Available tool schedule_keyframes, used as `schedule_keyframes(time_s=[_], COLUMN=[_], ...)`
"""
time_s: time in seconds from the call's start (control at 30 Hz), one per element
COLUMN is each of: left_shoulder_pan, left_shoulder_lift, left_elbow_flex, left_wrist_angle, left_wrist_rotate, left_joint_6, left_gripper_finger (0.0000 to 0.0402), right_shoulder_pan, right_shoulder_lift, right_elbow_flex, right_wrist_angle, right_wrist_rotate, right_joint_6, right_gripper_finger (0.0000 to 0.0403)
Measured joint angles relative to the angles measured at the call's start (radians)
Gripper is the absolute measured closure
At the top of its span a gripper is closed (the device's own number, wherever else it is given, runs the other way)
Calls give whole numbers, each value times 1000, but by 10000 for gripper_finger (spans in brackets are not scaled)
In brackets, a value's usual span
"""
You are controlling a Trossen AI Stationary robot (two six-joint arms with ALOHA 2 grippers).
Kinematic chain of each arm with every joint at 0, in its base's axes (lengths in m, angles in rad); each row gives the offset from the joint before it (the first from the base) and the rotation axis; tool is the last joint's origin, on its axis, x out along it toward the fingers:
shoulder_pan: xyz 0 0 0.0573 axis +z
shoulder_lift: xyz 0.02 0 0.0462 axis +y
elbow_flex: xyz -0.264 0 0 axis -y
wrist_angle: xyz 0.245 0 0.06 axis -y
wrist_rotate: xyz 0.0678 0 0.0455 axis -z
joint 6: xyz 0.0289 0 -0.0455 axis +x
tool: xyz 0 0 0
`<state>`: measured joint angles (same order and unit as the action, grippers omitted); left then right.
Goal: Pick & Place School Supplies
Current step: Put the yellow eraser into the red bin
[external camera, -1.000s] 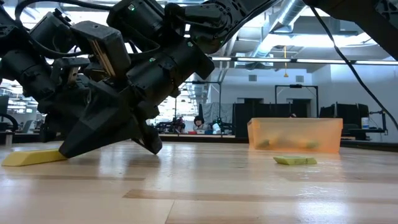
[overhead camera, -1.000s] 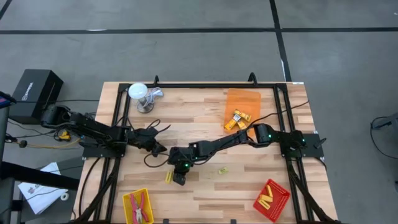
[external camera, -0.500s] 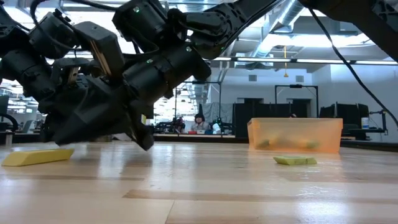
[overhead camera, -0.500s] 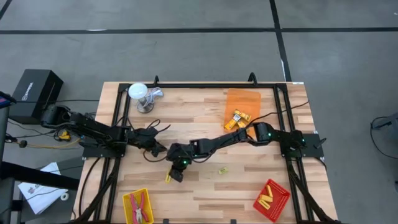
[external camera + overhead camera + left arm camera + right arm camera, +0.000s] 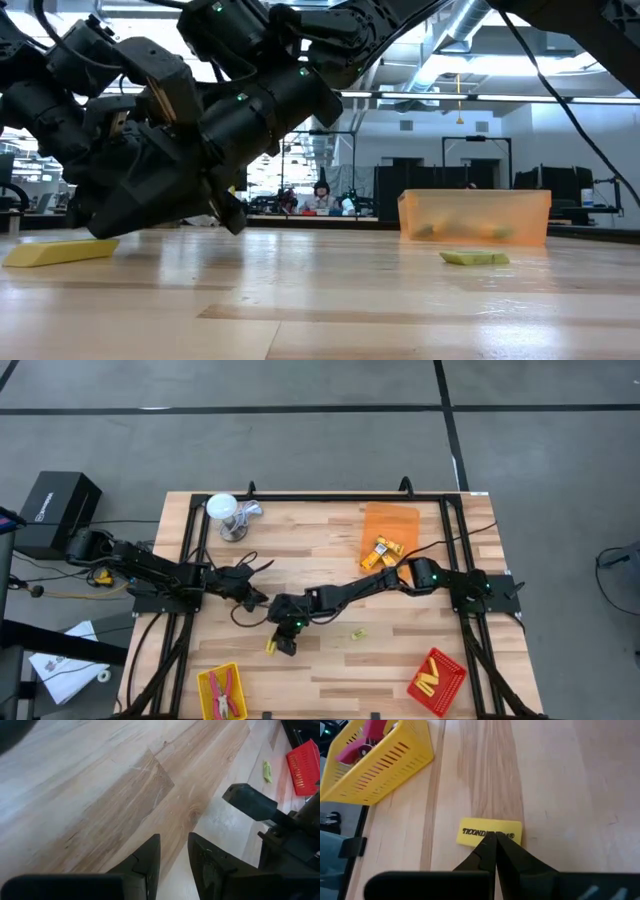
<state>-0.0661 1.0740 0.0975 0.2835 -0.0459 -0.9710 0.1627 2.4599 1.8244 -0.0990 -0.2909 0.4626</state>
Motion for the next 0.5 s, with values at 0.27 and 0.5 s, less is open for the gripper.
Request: schedule_keyframes(time_s=[0.27,0.5], left_shoulder_pan=[0,0], left_shoulder_lift=[0,-1], left_elbow_flex=[-16,-34], left_wrist_angle=[-8,2], left_wrist_rotate=[1,11], left_joint_6=[-9,-32], left_gripper_finger=[307,307], right_shoulder_pan=[-9,-5], right_shoulder_lift=[-8,-13], right_elbow_flex=[-43,-127], right_wrist_angle=[2,22], right_wrist_rotate=[-11,4], right_joint_6=[1,15], right_gripper_finger=[403,403])
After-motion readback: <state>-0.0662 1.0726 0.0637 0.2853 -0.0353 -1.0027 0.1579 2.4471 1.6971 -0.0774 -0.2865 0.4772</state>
